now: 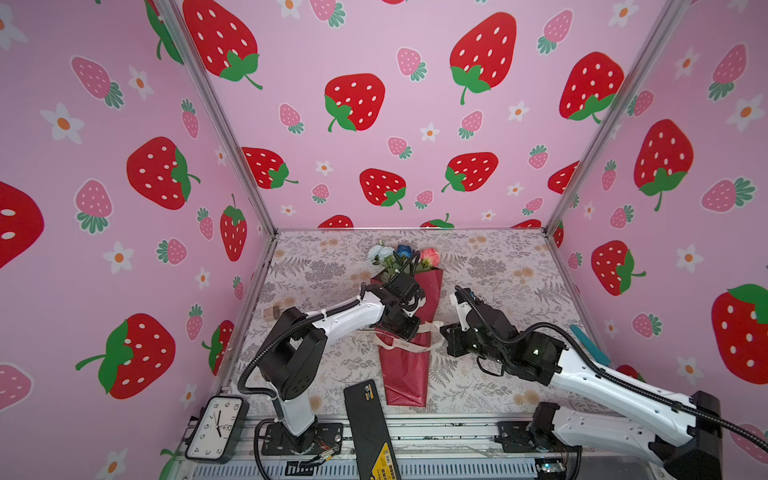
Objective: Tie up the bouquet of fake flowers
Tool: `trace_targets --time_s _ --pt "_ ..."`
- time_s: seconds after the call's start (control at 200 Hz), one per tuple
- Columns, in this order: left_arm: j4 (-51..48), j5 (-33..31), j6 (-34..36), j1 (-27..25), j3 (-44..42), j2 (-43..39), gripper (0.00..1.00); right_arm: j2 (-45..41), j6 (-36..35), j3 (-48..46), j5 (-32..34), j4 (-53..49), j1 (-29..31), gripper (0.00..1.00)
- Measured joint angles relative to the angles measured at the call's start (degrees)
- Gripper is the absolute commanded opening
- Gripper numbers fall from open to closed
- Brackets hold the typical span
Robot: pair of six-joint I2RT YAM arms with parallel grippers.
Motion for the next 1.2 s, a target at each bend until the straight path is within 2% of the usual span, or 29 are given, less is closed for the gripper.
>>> trace_targets --time_s 0.06,0.09,0.515,0.735,1.045,1.2 --pt "-0.07 -0.22 -0.07 0.00 0.39 0.00 0.07 -0.68 -0.55 -0.35 -0.55 0.83 0.00 0.00" --pt "-0.07 -0.39 0.02 0.00 0.59 0.00 0.00 -0.85 -0.72 -0.57 -0.85 1.25 0.00 0.00" --pt "-0.15 -2.56 -0.39 0.68 3.58 0.00 0.00 -2.43 -6.56 -3.91 -8.74 9.94 0.00 0.00" --pt "-0.59 -2.82 -0.85 1.53 4.74 0.00 0.00 -0.11 -9.29 -4.07 -10.73 12.94 0.00 0.00" --pt "-2.25 -2.78 -1.44 2.21 6.80 0.00 0.00 -0.04 -7.17 -16.22 -9.81 14.64 0.00 0.00" --pt "-2.91 -2.78 -1.46 2.21 7.39 0.00 0.00 -0.04 -5.40 -18.49 -9.27 14.38 0.00 0.00"
